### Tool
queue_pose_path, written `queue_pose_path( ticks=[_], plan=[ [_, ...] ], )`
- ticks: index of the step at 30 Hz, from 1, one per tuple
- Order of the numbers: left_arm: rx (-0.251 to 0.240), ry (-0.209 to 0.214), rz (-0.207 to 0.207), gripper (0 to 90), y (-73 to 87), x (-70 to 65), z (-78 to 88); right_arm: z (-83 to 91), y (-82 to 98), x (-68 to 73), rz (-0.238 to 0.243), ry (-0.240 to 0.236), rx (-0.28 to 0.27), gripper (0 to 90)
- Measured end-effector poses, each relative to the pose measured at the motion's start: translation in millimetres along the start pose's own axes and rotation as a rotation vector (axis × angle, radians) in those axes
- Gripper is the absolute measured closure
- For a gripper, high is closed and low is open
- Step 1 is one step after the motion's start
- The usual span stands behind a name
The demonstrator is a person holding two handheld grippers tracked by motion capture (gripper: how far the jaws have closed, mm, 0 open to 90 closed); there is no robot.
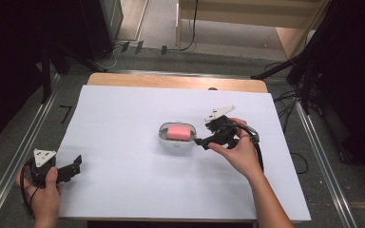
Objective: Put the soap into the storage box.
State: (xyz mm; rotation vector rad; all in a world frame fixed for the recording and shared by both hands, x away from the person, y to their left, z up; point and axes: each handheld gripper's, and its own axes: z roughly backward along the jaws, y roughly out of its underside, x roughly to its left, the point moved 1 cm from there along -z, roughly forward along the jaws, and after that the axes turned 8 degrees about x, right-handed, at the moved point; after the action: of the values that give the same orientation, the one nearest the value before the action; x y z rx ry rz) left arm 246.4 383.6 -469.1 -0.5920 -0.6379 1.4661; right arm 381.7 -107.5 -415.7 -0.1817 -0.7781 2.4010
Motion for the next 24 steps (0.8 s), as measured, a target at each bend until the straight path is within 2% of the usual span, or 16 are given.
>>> queue_pose_path(
  ticks=[14, 21, 24],
  plan=[
    [0.001, 0.000, 0.001, 7.6, 0.0, -0.2, -0.1, 5.2, 33.4, -10.1, -0.060, 0.031, -0.016, 24.3],
    [0.001, 0.000, 0.000, 7.6, 0.0, -0.2, 0.0, 7.7, 45.9, -11.6, -0.072, 0.043, -0.027, 22.1],
    [0.000, 0.000, 0.001, 7.6, 0.1, -0.2, 0.0, 8.8, 51.5, -11.7, -0.092, 0.049, -0.039, 21.7]
  ],
)
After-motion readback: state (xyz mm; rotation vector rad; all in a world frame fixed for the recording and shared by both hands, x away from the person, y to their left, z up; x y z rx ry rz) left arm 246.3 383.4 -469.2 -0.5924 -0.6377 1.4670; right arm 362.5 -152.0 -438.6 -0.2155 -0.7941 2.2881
